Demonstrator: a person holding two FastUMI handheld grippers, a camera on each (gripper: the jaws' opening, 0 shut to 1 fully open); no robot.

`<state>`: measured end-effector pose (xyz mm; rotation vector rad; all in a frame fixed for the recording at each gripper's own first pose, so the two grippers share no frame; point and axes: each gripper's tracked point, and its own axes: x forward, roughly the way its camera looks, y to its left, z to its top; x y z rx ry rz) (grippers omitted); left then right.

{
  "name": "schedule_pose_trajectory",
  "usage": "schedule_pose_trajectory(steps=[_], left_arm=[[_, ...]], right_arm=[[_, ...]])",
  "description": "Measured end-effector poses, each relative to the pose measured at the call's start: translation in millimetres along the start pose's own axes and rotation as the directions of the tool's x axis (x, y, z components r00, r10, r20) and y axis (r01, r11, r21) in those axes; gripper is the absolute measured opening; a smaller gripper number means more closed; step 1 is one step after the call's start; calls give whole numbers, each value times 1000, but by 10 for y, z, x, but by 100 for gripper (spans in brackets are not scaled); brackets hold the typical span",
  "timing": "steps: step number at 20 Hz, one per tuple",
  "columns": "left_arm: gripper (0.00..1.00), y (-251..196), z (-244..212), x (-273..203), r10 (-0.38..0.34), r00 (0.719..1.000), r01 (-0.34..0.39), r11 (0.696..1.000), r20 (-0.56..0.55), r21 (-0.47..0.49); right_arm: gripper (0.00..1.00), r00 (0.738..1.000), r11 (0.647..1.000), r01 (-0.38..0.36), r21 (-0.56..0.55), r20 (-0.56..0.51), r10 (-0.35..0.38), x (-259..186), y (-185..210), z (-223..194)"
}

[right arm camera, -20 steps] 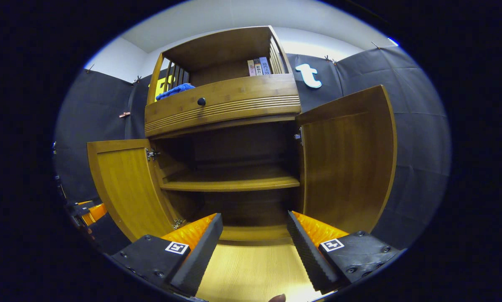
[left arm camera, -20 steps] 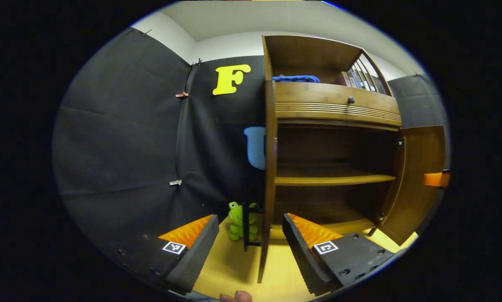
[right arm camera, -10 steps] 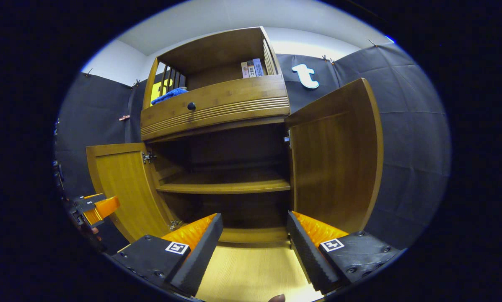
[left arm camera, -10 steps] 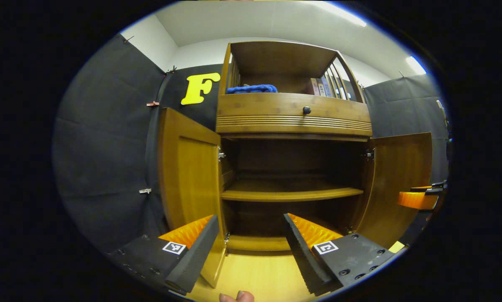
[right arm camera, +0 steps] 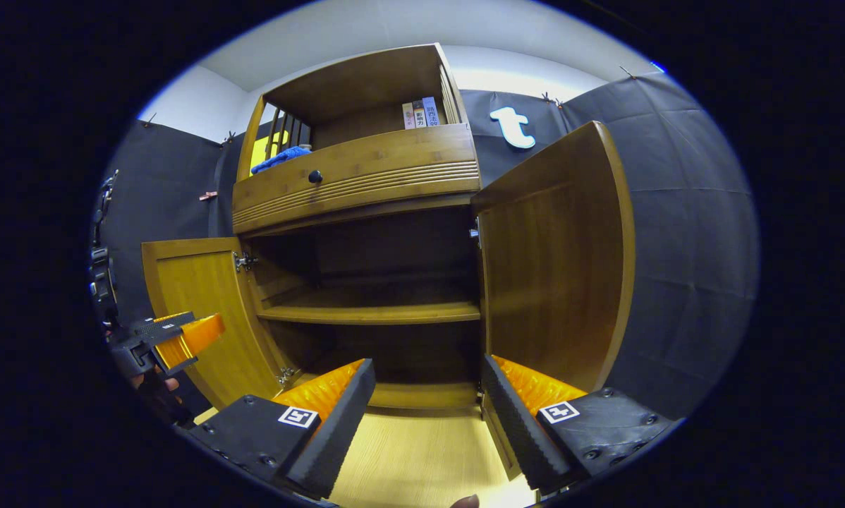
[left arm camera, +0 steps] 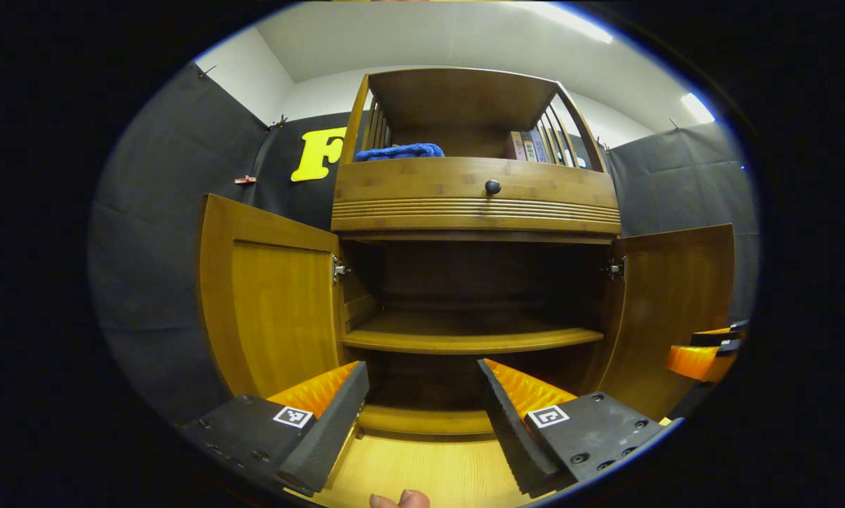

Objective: Open the right door of the double-door shoe cabinet with the right hand, and open the left door with the left hand.

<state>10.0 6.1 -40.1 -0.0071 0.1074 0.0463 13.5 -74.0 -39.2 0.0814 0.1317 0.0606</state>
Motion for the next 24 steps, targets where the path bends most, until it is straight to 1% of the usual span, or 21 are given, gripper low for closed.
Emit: schedule_pose_trajectory(steps=[2,5,7,8,9,10,11,12,13,17,18,20,21,22,24], left_arm=[[92,-63,23,23,-2,1000,1,1000,14,14],[92,-183,23,33,-24,1000,23,1000,18,16],[97,-241,8,29,-40,999,39,999,13,17],[95,-251,0,31,-43,999,43,999,12,21],[95,-266,0,28,-48,999,48,999,9,22],[95,-293,-14,15,-55,998,55,998,6,20],[95,-303,-10,9,-58,998,57,998,6,17],[97,-294,-5,-10,-55,998,54,998,8,17],[95,-287,6,-12,-53,999,52,998,9,18],[95,-361,-6,-56,-61,998,61,998,2,22],[93,-361,-1,-71,-62,998,62,998,2,21],[97,-371,8,-76,-70,998,70,997,1,19],[95,-373,17,-82,-72,997,72,997,1,20],[97,-365,15,-93,-73,997,73,997,0,21],[97,-313,34,-83,-71,997,71,997,4,21]], right_arm=[[98,1000,1000,-4,-6,4,4,15,25,5],[98,1000,1000,-11,-24,3,11,16,62,-13],[98,1000,1000,-13,-27,3,13,1,71,-14],[98,1000,1000,-12,-27,4,12,-10,66,-9],[98,1000,1000,-11,-26,5,11,-23,64,-10],[100,1000,1000,-8,-25,7,8,-36,54,-1],[98,1000,1000,-6,-25,7,6,-45,49,-1],[98,1000,1000,-4,-24,7,4,-54,48,-5],[98,1000,1000,-3,-23,6,3,-73,45,-12],[98,1000,1000,-3,-25,7,3,-139,54,-15],[98,1000,1000,-3,-24,6,3,-149,62,-15],[98,1000,1000,-3,-20,7,3,-164,74,-3],[98,1000,1000,-4,-20,8,4,-173,75,-3],[98,1000,1000,-2,-21,9,2,-181,73,-3],[98,1000,1000,0,-20,11,1,-193,56,17]])
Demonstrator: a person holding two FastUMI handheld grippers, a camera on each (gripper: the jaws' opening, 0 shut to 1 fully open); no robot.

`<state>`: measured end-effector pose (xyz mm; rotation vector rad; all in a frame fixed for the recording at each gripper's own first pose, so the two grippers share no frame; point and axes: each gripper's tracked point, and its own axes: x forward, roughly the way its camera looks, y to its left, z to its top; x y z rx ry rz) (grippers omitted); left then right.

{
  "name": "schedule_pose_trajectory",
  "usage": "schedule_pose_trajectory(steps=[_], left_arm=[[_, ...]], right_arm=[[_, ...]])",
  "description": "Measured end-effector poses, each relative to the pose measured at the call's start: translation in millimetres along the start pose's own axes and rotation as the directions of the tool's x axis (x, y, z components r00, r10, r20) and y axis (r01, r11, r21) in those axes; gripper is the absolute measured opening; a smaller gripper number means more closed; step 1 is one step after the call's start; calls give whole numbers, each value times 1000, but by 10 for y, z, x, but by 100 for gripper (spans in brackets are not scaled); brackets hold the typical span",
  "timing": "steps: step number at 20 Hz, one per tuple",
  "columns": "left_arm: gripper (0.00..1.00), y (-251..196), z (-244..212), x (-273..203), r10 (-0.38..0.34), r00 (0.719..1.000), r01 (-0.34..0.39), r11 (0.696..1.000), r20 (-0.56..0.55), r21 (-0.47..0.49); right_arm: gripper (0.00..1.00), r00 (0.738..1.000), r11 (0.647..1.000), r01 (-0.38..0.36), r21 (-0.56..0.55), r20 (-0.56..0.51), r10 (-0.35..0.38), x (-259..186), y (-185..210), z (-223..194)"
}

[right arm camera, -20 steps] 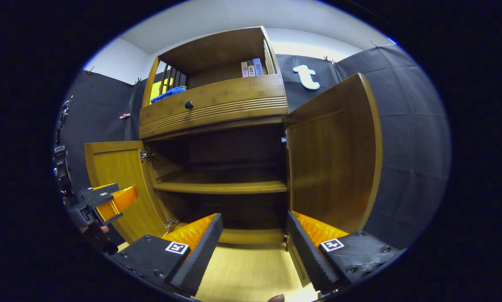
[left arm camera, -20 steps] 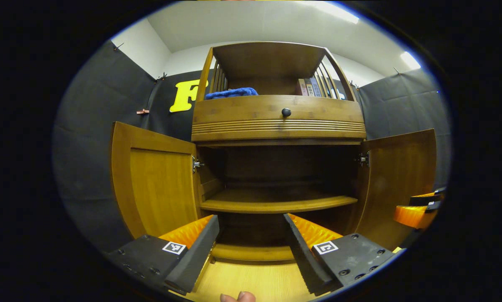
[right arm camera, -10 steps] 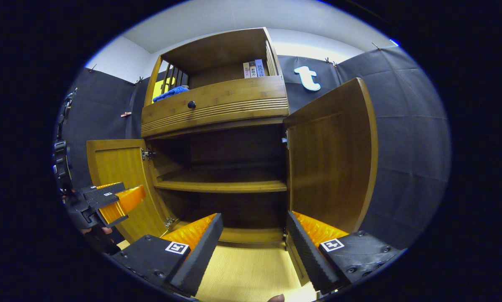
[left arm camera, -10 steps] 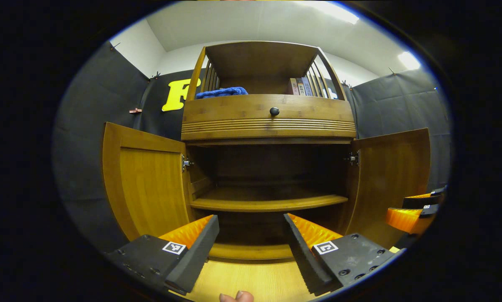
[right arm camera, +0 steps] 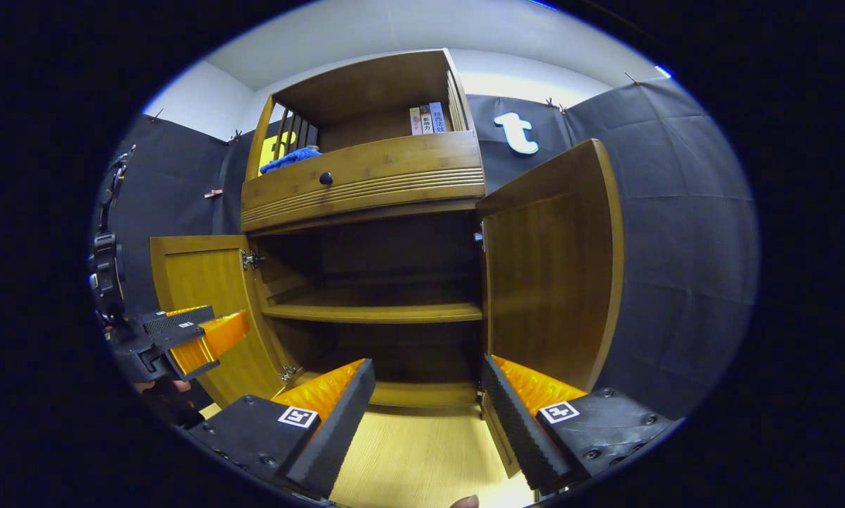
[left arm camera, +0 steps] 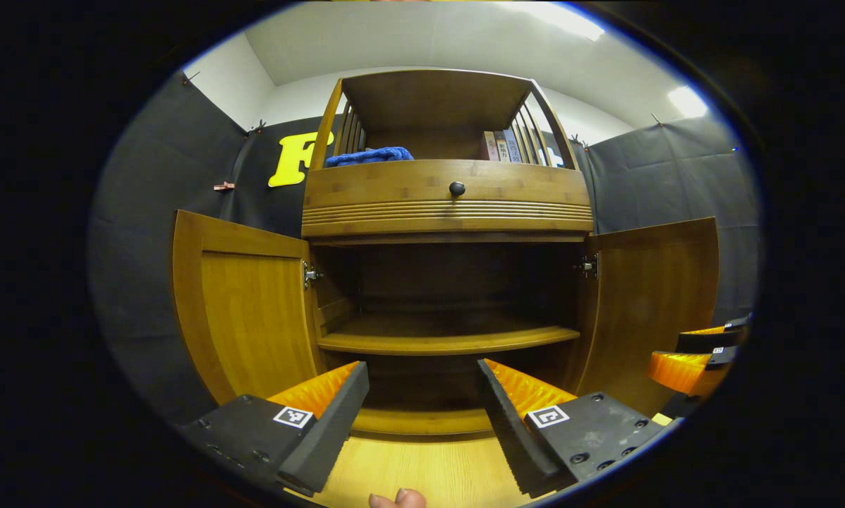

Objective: Open the right door of the double-door shoe cabinet with the right hand, and open the left door with the left hand.

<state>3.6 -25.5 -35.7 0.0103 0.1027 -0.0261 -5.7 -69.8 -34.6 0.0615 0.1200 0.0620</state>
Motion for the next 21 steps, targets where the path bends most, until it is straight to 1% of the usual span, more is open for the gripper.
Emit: schedule_pose_trajectory(steps=[1,3,5,6,7,8,9,10,11,14,16,17,21], left_arm=[[97,8,16,7,3,1000,-3,1000,2,0],[92,7,24,3,3,1000,-3,1000,4,-1],[92,15,29,-1,6,1000,-6,1000,8,5],[95,19,15,-4,6,1000,-6,1000,6,7],[92,15,14,10,6,1000,-6,1000,4,7],[95,11,10,13,6,1000,-6,1000,2,6],[92,-42,8,9,5,1000,-5,1000,2,6],[92,-47,1,14,4,1000,-4,1000,0,7],[95,-53,4,16,2,1000,-2,1000,1,9],[92,-80,-9,31,-5,1000,5,1000,-1,13],[97,-82,-9,45,-8,1000,8,1000,-2,14],[95,-85,-13,46,-9,1000,9,1000,-3,15],[95,-81,-16,61,-12,1000,12,1000,-3,17]], right_arm=[[98,1000,1000,1,1,0,-1,8,-7,-1],[98,1000,1000,3,6,-2,-3,2,-14,-7],[98,1000,1000,3,4,-1,-3,1,-4,-5],[98,1000,1000,4,2,-1,-4,2,-11,-8],[98,1000,1000,3,2,-2,-3,4,-10,-15],[100,1000,1000,4,4,-3,-4,5,-13,-15],[98,1000,1000,5,5,-4,-5,12,-19,-18],[98,1000,1000,8,5,-5,-8,13,-31,-27],[98,1000,1000,10,6,-5,-10,12,-35,-25],[98,1000,1000,13,9,-5,-13,24,-44,-25],[98,1000,1000,12,8,-7,-12,30,-33,-31],[98,1000,1000,12,7,-7,-12,27,-36,-33],[98,1000,1000,17,10,-10,-17,33,-45,-52]])
